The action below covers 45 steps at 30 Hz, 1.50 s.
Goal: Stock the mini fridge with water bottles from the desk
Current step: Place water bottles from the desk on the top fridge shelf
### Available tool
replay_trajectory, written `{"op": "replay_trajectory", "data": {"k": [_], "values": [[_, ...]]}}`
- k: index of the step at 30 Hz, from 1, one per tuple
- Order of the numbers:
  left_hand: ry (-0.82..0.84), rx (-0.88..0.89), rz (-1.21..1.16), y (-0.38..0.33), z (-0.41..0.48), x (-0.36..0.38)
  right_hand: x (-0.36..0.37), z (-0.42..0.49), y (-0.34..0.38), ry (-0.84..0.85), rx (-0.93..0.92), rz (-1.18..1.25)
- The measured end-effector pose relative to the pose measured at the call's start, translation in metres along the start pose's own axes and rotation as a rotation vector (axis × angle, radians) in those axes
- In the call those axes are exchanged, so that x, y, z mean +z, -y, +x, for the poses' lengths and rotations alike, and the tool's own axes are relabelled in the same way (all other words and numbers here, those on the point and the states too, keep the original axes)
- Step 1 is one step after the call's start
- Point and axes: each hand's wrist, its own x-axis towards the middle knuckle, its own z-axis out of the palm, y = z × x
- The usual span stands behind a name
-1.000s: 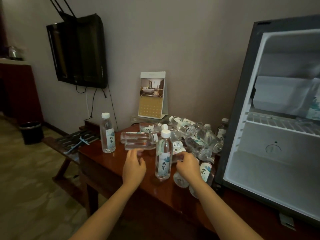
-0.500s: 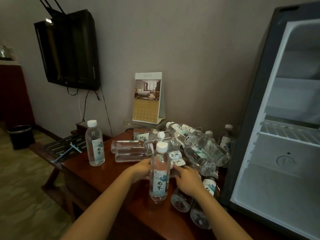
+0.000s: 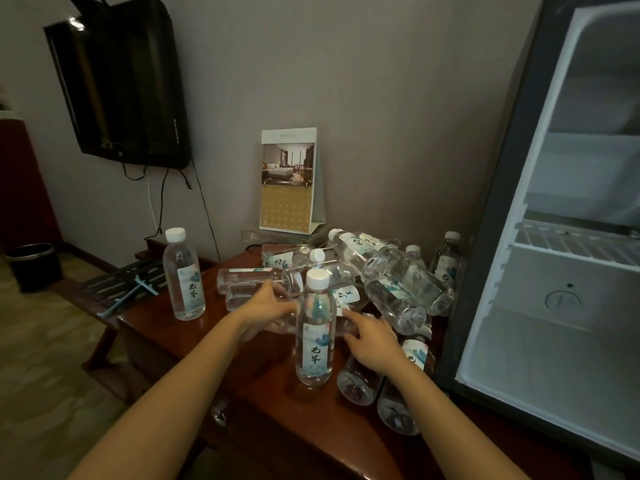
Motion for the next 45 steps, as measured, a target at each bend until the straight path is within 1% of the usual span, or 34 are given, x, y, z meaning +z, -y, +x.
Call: {"op": "replay_trajectory", "data": {"k": [4,8,11,14,16,20,22,25,28,31,36,38,41,45], "values": [[-0.116,0.034,-0.101,0.000,-0.018,-0.018,-0.005,-0.006,0.008,0.024,0.013,0.057],[-0.282,-0.020,-0.298,0.009,-0.033,-0.030,-0.010,-0.014,0.015,-0.059,0.117,0.393],[-0.339,-0.017,-0.481,0.004,-0.044,-0.033,-0.020,-0.018,0.022,-0.127,0.169,0.516],[-0.421,0.047,-0.577,-0.015,-0.053,-0.030,-0.038,-0.021,0.036,-0.213,0.192,0.628],[-0.443,0.089,-0.644,-0.033,-0.058,-0.026,-0.054,-0.024,0.048,-0.228,0.176,0.717],[-0.406,0.227,-0.741,-0.072,-0.077,-0.012,-0.087,-0.024,0.071,-0.179,0.131,0.862],[-0.399,0.313,-0.702,-0.091,-0.087,-0.002,-0.108,-0.022,0.082,-0.142,0.104,0.956],[-0.382,0.484,-0.510,-0.117,-0.107,0.015,-0.136,-0.022,0.101,-0.093,0.049,1.223],[-0.285,0.630,-0.334,-0.135,-0.127,0.033,-0.156,-0.031,0.106,-0.166,-0.009,1.366],[-0.198,0.719,-0.231,-0.142,-0.136,0.045,-0.171,-0.048,0.094,-0.206,-0.117,1.348],[-0.160,0.822,-0.059,-0.151,-0.142,0.076,-0.194,-0.081,0.071,-0.287,-0.225,1.115],[-0.129,0.860,-0.044,-0.155,-0.145,0.092,-0.202,-0.097,0.062,-0.346,-0.268,1.054],[-0.106,0.924,-0.038,-0.161,-0.151,0.118,-0.210,-0.119,0.047,-0.443,-0.286,0.958],[-0.140,0.993,0.055,-0.171,-0.152,0.164,-0.225,-0.144,0.019,-0.585,-0.252,0.776]]}}
